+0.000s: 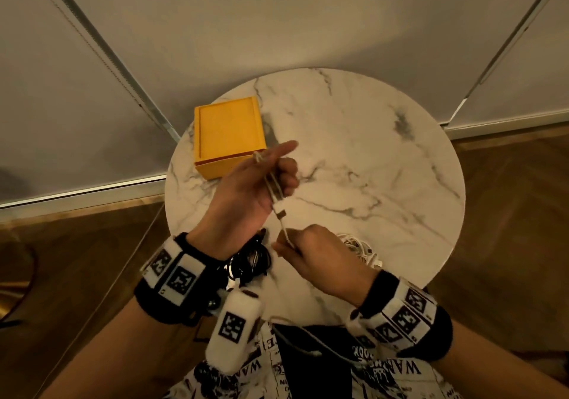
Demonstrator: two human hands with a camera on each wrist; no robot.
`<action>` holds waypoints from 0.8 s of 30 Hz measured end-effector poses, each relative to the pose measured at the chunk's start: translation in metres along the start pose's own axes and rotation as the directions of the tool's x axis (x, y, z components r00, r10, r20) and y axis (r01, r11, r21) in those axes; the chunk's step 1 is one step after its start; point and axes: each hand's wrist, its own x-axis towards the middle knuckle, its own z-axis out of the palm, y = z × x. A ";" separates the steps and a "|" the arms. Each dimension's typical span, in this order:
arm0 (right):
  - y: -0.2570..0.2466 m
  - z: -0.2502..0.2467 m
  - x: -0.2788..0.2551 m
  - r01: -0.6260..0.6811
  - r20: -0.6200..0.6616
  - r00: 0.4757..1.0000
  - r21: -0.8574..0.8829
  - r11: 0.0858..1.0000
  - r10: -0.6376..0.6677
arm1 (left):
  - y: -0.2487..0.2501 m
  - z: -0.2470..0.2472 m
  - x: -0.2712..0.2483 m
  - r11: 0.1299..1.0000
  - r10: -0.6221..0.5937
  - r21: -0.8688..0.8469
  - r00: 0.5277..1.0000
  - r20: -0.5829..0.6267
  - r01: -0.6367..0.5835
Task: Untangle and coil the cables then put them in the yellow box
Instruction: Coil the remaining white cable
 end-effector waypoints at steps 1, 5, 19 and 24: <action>-0.001 0.005 -0.007 0.011 0.023 1.000 -0.040 0.999 -0.010 | 0.001 -0.006 -0.001 1.000 -0.004 -0.010 0.999 -0.050 0.004; -0.017 0.018 -0.028 0.054 0.111 0.993 -0.090 0.995 -0.044 | -0.002 -0.010 -0.010 0.993 -0.023 0.110 0.991 -0.132 0.038; -0.029 0.001 -0.041 0.192 0.211 0.961 -0.053 0.980 -0.177 | -0.016 -0.008 -0.021 0.968 0.238 0.127 0.949 -0.205 -0.215; -0.022 -0.018 -0.034 0.256 0.086 0.964 -0.026 0.966 -0.252 | -0.023 -0.023 -0.023 0.838 0.177 0.535 0.981 -0.080 -0.107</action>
